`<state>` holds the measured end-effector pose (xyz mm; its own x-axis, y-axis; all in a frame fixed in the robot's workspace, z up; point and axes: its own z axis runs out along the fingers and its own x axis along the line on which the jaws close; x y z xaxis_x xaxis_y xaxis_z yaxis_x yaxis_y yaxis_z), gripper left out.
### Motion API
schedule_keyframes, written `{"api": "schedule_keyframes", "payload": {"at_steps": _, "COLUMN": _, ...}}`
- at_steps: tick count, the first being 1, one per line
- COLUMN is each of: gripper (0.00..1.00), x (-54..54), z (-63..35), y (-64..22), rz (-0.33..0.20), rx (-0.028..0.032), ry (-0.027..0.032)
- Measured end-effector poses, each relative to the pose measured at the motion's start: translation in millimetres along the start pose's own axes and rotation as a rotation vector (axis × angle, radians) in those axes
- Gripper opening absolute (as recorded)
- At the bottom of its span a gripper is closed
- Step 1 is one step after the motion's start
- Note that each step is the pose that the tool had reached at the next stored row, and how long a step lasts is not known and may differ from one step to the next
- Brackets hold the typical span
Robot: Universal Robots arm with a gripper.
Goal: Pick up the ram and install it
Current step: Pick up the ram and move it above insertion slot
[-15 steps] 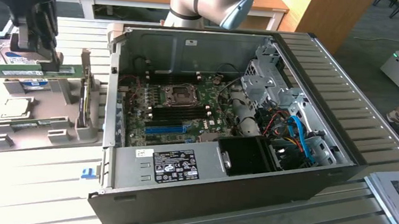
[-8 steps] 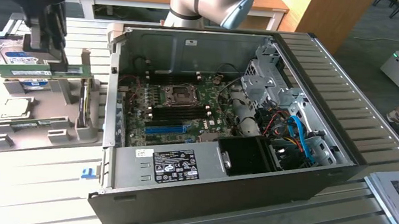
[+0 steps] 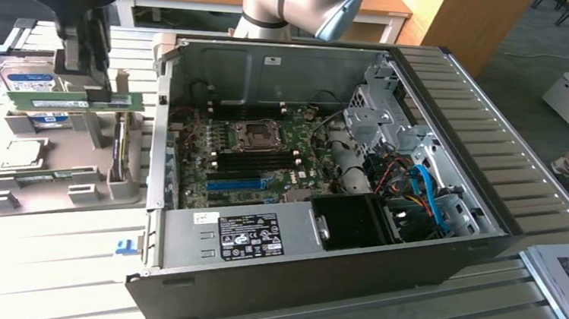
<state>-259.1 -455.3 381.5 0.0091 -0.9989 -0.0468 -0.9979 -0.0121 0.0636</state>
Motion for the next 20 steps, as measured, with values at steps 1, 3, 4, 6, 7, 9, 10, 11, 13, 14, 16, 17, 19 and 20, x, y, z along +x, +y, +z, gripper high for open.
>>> {"api": "schedule_keyframes", "payload": {"at_steps": 1, "gripper": 0.12, "x": 0.0, "z": -0.2, "y": -2.0, "rz": 0.0, "rx": -0.0005, "ry": 0.0}}
{"api": "schedule_keyframes", "payload": {"at_steps": 3, "gripper": 0.12, "x": 0.1, "z": -0.4, "y": -6.1, "rz": 0.0, "rx": -0.0012, "ry": 0.0}}
{"api": "schedule_keyframes", "payload": {"at_steps": 4, "gripper": 0.12, "x": 0.1, "z": -0.5, "y": -8.1, "rz": 0.0, "rx": -0.0016, "ry": 0.0}}
{"api": "schedule_keyframes", "payload": {"at_steps": 6, "gripper": 0.12, "x": 0.1, "z": -0.8, "y": -12.3, "rz": 0.0, "rx": -0.0025, "ry": 0.0}}
{"api": "schedule_keyframes", "payload": {"at_steps": 7, "gripper": 0.12, "x": 0.2, "z": -1.0, "y": -14.2, "rz": 0.0, "rx": -0.0028, "ry": 0.0}}
{"api": "schedule_keyframes", "payload": {"at_steps": 9, "gripper": 0.12, "x": 0.2, "z": -1.2, "y": -18.0, "rz": 0.0, "rx": -0.0036, "ry": 0.0001}}
{"api": "schedule_keyframes", "payload": {"at_steps": 10, "gripper": 0.12, "x": 0.2, "z": -1.4, "y": -19.9, "rz": 0.0, "rx": -0.004, "ry": 0.0001}}
{"api": "schedule_keyframes", "payload": {"at_steps": 11, "gripper": 0.12, "x": 0.2, "z": -1.5, "y": -21.8, "rz": 0.0, "rx": -0.0044, "ry": 0.0001}}
{"api": "schedule_keyframes", "payload": {"at_steps": 13, "gripper": 0.12, "x": 0.2, "z": -1.7, "y": -25.9, "rz": 0.0, "rx": -0.0051, "ry": 0.0}}
{"api": "schedule_keyframes", "payload": {"at_steps": 14, "gripper": 0.12, "x": 0.2, "z": -1.8, "y": -27.8, "rz": 0.0, "rx": -0.0055, "ry": 0.0}}
{"api": "schedule_keyframes", "payload": {"at_steps": 16, "gripper": 0.12, "x": 0.3, "z": -2.1, "y": -31.6, "rz": 0.0, "rx": -0.0063, "ry": 0.0}}
{"api": "schedule_keyframes", "payload": {"at_steps": 17, "gripper": 0.12, "x": 0.3, "z": -2.2, "y": -33.5, "rz": 0.0, "rx": -0.0066, "ry": -0.0001}}
{"api": "schedule_keyframes", "payload": {"at_steps": 19, "gripper": 0.12, "x": 0.4, "z": -2.5, "y": -37.4, "rz": 0.0, "rx": -0.0075, "ry": 0.0}}
{"api": "schedule_keyframes", "payload": {"at_steps": 20, "gripper": 0.12, "x": 0.4, "z": -2.6, "y": -39.3, "rz": 0.0, "rx": -0.0079, "ry": 0.0}}
